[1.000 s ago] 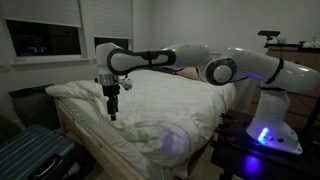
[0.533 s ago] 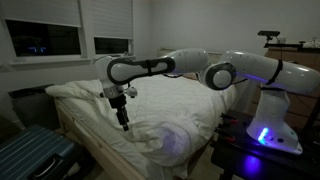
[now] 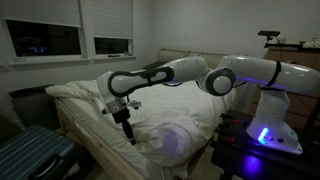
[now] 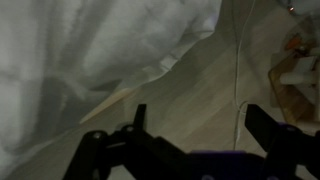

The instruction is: Spread the corner of the bed well

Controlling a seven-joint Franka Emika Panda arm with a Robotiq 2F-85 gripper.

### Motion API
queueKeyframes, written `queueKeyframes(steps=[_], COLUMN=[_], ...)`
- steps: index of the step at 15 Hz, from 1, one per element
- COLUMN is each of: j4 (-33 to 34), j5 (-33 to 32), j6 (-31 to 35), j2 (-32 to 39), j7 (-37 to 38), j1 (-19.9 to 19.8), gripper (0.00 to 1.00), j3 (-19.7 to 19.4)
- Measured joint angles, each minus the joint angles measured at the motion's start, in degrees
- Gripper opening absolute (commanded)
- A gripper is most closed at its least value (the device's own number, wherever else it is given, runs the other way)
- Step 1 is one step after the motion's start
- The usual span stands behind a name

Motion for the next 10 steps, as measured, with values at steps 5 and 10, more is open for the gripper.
queueKeyframes(steps=[5,10], j4=[-0.87,-3.78], j5=[5.86,7.80], j6=[-7.25,-8.51], j2=[0.83,1.53], j7=[-1.03,-1.04], j1=[-1.16,-3.59], gripper=[1.00,1.00], j3=[3.52,3.09])
